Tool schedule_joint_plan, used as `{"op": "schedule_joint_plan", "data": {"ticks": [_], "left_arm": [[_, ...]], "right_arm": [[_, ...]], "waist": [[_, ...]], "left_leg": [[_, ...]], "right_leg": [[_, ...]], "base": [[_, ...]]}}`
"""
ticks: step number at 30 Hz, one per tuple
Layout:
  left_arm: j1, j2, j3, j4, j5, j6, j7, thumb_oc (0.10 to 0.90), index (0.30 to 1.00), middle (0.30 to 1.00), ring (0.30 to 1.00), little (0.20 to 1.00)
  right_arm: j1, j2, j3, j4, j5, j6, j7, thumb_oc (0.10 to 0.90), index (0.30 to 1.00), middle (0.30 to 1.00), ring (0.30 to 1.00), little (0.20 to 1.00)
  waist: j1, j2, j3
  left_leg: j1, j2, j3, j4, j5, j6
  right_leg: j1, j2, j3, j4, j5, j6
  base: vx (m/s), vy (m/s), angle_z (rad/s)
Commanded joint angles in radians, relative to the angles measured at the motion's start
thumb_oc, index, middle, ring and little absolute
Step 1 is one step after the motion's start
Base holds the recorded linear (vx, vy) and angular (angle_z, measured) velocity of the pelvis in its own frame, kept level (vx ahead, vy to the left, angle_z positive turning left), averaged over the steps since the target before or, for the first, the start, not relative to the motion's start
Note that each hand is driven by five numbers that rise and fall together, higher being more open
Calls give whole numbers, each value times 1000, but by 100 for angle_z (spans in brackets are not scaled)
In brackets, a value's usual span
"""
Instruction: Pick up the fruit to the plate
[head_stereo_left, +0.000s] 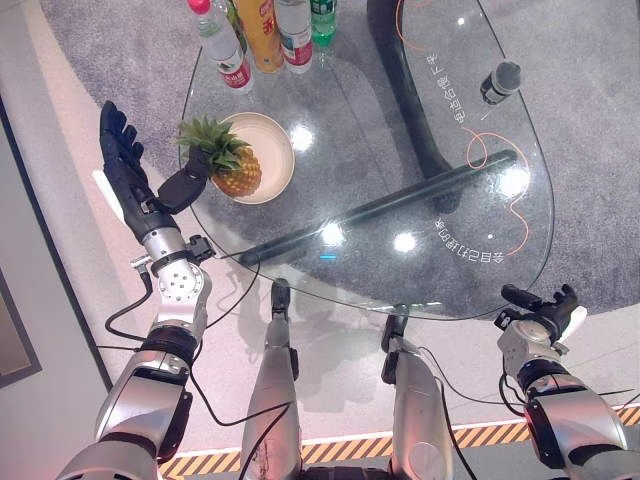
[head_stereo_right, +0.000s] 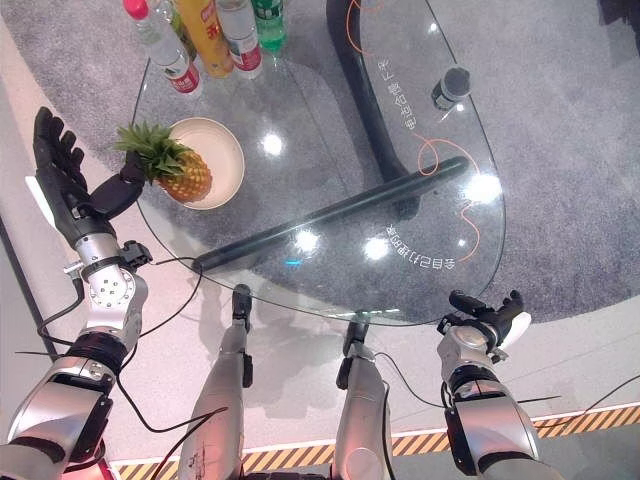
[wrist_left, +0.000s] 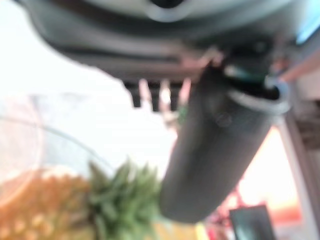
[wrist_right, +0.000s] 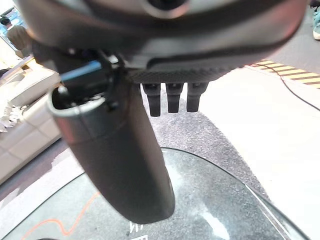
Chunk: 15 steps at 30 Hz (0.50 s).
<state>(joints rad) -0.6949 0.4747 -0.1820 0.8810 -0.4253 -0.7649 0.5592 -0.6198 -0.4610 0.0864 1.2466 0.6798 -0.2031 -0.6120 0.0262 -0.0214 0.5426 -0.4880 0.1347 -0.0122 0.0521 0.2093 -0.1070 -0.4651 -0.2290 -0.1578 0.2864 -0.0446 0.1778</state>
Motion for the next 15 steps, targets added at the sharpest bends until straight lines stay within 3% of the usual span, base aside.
{"op": "schedule_joint_plan", "data": {"ticks": [1, 7, 14, 15], "left_arm": [[-70, 34, 42, -77, 30, -114, 32, 800, 900, 900, 900, 900], [15, 31, 78, -125, 71, -94, 70, 800, 900, 900, 900, 900], [277, 16, 170, -92, 0, 116, -86, 800, 900, 900, 900, 900], [290, 12, 174, -84, 2, 121, -94, 800, 900, 900, 900, 900]], "right_arm": [[37, -21, -44, 16, 19, -24, -21, 800, 900, 900, 900, 900], [114, 5, -53, -7, 13, -57, 28, 800, 900, 900, 900, 900], [361, 35, -106, -19, -78, -45, 320, 800, 900, 900, 900, 900], [373, 39, -106, -19, -86, -42, 330, 800, 900, 900, 900, 900]], "waist": [[25, -54, -23], [33, -45, -64], [29, -18, -215], [28, -17, -222]], "left_leg": [[32, 24, -13, 115, -181, -37], [95, 20, -4, 58, -167, -38], [273, 24, 19, -93, -123, -44], [281, 23, 19, -96, -121, -44]], "right_leg": [[70, -21, 20, -124, 80, 9], [131, -22, 19, -165, 88, 10], [295, -33, 20, -278, 118, 30], [302, -34, 21, -280, 120, 30]], "base": [[0, 0, 0], [33, 3, -1], [160, 85, -1], [197, 63, 10]]}}
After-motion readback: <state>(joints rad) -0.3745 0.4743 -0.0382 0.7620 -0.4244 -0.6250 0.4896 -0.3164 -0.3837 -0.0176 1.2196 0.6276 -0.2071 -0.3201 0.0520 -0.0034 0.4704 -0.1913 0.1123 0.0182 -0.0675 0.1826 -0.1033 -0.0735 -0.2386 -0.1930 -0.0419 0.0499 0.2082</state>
